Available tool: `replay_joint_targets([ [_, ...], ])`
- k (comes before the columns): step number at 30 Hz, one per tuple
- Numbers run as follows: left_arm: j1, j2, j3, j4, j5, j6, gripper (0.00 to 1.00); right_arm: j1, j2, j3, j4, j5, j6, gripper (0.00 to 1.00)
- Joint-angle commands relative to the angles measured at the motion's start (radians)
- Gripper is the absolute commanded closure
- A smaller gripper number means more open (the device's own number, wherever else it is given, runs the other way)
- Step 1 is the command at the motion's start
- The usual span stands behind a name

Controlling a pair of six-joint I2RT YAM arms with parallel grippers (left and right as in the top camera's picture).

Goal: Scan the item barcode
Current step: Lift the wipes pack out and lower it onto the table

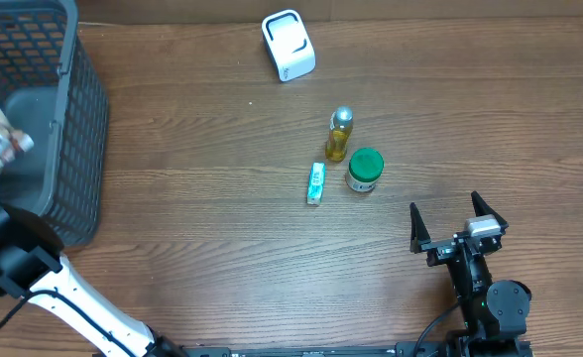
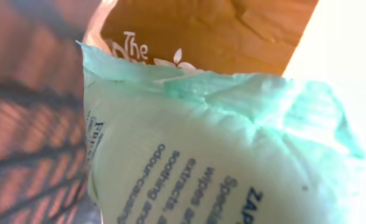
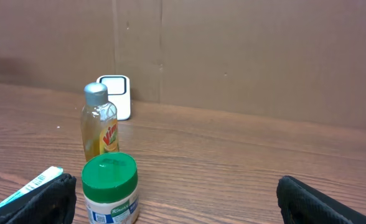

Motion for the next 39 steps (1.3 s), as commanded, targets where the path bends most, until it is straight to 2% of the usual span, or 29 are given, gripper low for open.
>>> replay_joint_targets([
  [1, -0.001, -0.103, 0.150, -0.021, 0.127, -0.130, 0.96, 0.004, -0.007, -0.010, 0.002, -0.005, -0.004, 0.00],
  [5, -0.009, -0.203, 0.212, -0.040, 0.162, -0.212, 0.96, 0.004, -0.007, -0.010, 0.002, -0.006, -0.004, 0.00],
  [10, -0.017, -0.348, 0.217, -0.061, 0.329, -0.283, 0.96, 0.004, -0.007, -0.010, 0.002, -0.006, -0.004, 0.00],
  [20, -0.134, -0.506, 0.216, -0.276, 0.309, -0.302, 0.96, 0.004, -0.007, -0.010, 0.002, -0.006, -0.004, 0.00],
  [24, -0.220, -0.498, 0.209, -0.391, 0.300, -0.249, 0.96, 0.004, -0.007, -0.010, 0.002, -0.006, -0.004, 0.00],
  [31, -0.411, -0.499, 0.086, -0.392, 0.293, -0.251, 0.96, 0.004, -0.007, -0.010, 0.002, -0.006, -0.004, 0.00],
  [39, -0.663, -0.499, -0.182, -0.389, 0.160, -0.252, 0.95, 0.004, -0.007, -0.010, 0.002, -0.005, -0.004, 0.00],
])
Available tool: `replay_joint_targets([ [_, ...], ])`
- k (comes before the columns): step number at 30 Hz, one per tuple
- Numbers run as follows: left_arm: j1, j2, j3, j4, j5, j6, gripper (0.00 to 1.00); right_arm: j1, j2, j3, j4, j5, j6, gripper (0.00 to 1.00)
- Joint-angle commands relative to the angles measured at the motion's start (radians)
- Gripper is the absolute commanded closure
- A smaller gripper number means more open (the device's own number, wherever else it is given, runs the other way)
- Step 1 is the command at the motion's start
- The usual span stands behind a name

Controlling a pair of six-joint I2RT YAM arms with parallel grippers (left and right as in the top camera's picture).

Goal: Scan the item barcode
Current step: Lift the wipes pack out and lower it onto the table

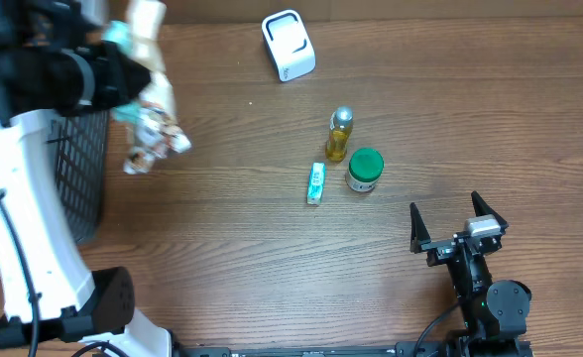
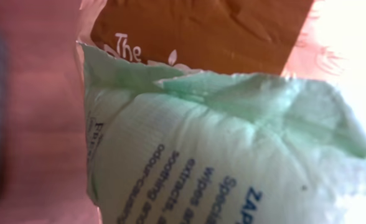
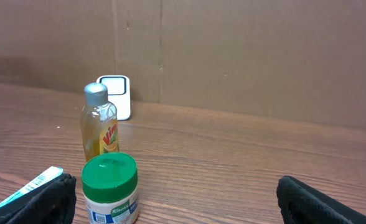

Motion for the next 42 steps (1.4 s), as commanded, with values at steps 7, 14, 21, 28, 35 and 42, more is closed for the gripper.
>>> replay_joint_targets([
  [7, -0.249, 0.005, -0.358, 0.102, -0.230, -0.110, 0.96, 0.004, -0.007, -0.010, 0.002, -0.005, -0.004, 0.00],
  [14, -0.376, 0.005, -0.576, 0.227, -0.525, -0.314, 0.95, 0.004, -0.007, -0.010, 0.002, -0.006, -0.004, 0.00],
  [21, -0.470, 0.005, -0.783, 0.359, -0.593, -0.399, 0.94, 0.004, -0.007, -0.010, 0.002, -0.006, -0.004, 0.00],
  [28, -0.564, 0.005, -1.004, 0.550, -0.593, -0.400, 0.92, 0.004, -0.007, -0.010, 0.002, -0.006, -0.004, 0.00],
  [35, -0.608, 0.005, -1.146, 0.733, -0.596, -0.399, 0.89, 0.004, -0.007, -0.010, 0.002, -0.006, -0.004, 0.00],
  [42, -0.608, 0.006, -1.238, 0.854, -0.584, -0.396, 0.49, 0.004, -0.007, -0.010, 0.002, -0.006, -0.004, 0.00],
])
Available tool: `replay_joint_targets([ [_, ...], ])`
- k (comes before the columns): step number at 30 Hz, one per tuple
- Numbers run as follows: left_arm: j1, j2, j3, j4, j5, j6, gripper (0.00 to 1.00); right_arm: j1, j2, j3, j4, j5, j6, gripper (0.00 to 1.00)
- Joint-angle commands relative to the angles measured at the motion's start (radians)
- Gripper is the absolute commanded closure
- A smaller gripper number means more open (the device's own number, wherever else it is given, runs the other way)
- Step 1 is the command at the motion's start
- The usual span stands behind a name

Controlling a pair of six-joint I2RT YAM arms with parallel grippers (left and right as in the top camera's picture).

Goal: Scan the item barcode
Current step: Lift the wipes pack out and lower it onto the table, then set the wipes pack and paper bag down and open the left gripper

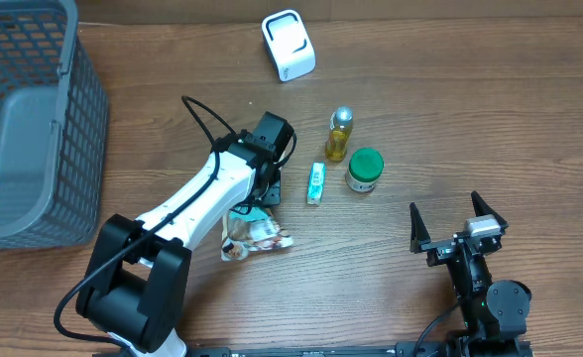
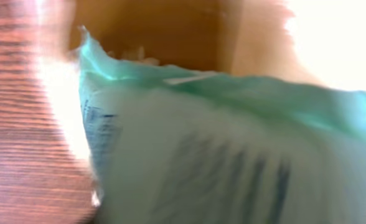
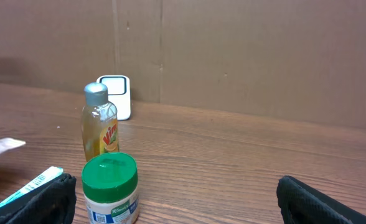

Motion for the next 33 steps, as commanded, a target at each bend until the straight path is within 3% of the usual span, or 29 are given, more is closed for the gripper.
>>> replay_joint_targets([
  [1, -0.002, -0.001, -0.035, 0.031, -0.003, -0.017, 0.43, 0.004, -0.007, -0.011, 0.003, -0.006, -0.005, 0.00],
  [2, -0.002, -0.001, -0.040, 0.037, 0.010, -0.017, 0.32, 0.004, -0.007, -0.011, 0.003, -0.006, -0.005, 0.00],
  [4, -0.002, -0.001, -0.041, 0.043, 0.031, -0.016, 0.21, 0.004, -0.007, -0.011, 0.003, -0.006, -0.005, 0.00],
  [7, 0.001, -0.003, -0.020, 0.039, 0.037, 0.017, 0.11, 0.004, -0.007, -0.011, 0.003, -0.006, -0.005, 0.00],
  [11, 0.015, -0.003, 0.077, -0.030, 0.064, 0.021, 0.07, 0.004, -0.007, -0.011, 0.003, -0.006, -0.005, 0.00],
  [15, 0.026, -0.003, 0.146, -0.082, 0.085, 0.021, 0.10, 0.004, -0.007, -0.011, 0.003, -0.005, -0.005, 0.00],
  [20, 0.028, 0.000, 0.131, -0.085, 0.086, 0.021, 0.24, 0.004, -0.007, -0.011, 0.003, -0.006, -0.005, 0.00],
  [21, 0.028, 0.000, 0.125, -0.084, 0.086, 0.021, 0.33, 0.004, -0.007, -0.011, 0.003, -0.005, -0.005, 0.00],
  [22, 0.028, 0.000, 0.119, -0.084, 0.086, 0.021, 0.51, 0.004, -0.007, -0.011, 0.003, -0.005, -0.005, 0.00],
  [24, 0.028, 0.000, 0.108, -0.084, 0.087, 0.020, 0.75, 0.004, -0.007, -0.011, 0.003, -0.006, -0.005, 0.00],
  [25, 0.028, 0.000, 0.101, -0.084, 0.087, 0.020, 0.80, 0.004, -0.007, -0.011, 0.003, -0.006, -0.005, 0.00],
  [29, 0.028, 0.000, 0.057, -0.088, 0.086, 0.021, 0.85, 0.004, -0.007, -0.011, 0.003, -0.006, -0.005, 0.00],
  [33, 0.028, 0.000, -0.011, -0.072, 0.063, 0.020, 0.80, 0.004, -0.007, -0.011, 0.003, -0.006, -0.005, 0.00],
])
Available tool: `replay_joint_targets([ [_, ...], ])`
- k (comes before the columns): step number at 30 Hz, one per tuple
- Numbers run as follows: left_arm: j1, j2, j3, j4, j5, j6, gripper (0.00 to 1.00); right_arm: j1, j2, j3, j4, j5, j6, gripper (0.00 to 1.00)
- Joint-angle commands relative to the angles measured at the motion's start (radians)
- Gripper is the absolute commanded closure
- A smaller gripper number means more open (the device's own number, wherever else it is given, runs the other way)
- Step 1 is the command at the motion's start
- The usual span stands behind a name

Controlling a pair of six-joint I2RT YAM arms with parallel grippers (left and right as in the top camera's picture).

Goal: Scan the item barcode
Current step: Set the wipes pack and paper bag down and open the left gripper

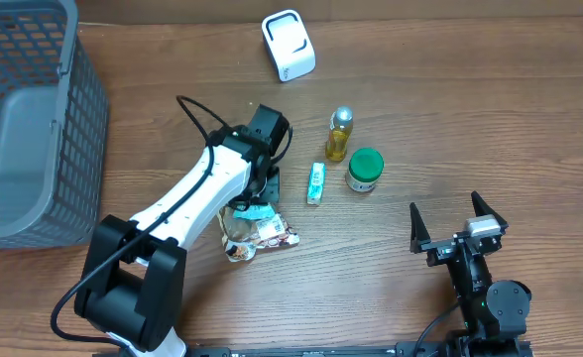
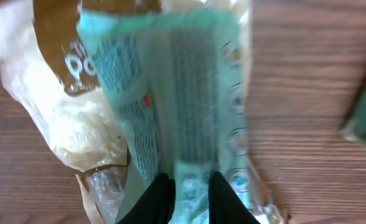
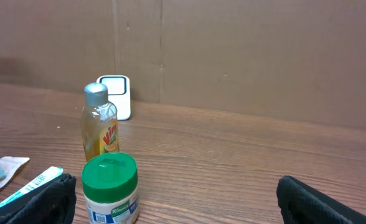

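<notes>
A bundle of a teal wipes packet (image 2: pixel 189 93) and a brown-and-clear bag (image 2: pixel 77 112) lies on the wooden table (image 1: pixel 470 119), left of the small tube. In the overhead view the bundle (image 1: pixel 260 234) sits under my left gripper (image 1: pixel 254 208). In the wrist view, my left gripper (image 2: pixel 192 199) pinches the teal packet's near edge between its black fingers (image 2: pixel 161 198). The white scanner (image 1: pixel 289 45) stands at the far edge, also visible as the scanner (image 3: pixel 116 94). My right gripper (image 1: pixel 458 230) rests open near the front right.
A yellow bottle (image 1: pixel 340 134), a green-lidded jar (image 1: pixel 365 170) and a teal tube (image 1: pixel 315 183) stand mid-table. A grey mesh basket (image 1: pixel 68 119) fills the far left. The bundle's corner (image 3: pixel 2 168) shows left of the tube (image 3: pixel 30 185).
The bundle now rests flat on the wood with my left gripper drawn back, its fingers showing at the packet's edge. The bundle has shifted slightly. The right arm is unchanged.
My left gripper held the wipes bundle over the basket at the far left. Then it held it in the air just right of the basket. Then it was down at mid-table left of the tube, where the bundle now lies.
</notes>
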Motion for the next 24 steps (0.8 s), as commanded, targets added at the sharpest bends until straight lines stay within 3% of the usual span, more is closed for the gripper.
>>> replay_joint_targets([
  [1, 0.006, 0.000, -0.061, 0.007, -0.018, 0.004, 0.75, 0.004, -0.007, -0.011, 0.003, -0.006, -0.004, 0.00],
  [3, 0.005, 0.000, -0.092, 0.023, -0.016, 0.004, 0.66, 0.004, -0.007, -0.011, 0.003, -0.005, -0.004, 0.00],
  [11, 0.007, -0.002, -0.116, 0.041, 0.043, 0.005, 0.59, 0.004, -0.007, -0.011, 0.003, -0.005, -0.004, 0.00],
  [20, 0.037, -0.003, 0.093, -0.061, 0.113, 0.028, 0.55, 0.004, -0.007, -0.011, 0.003, -0.005, -0.004, 0.00],
  [24, 0.046, -0.003, 0.138, -0.150, 0.113, 0.029, 0.61, 0.004, -0.007, -0.011, 0.003, -0.005, -0.004, 0.00],
])
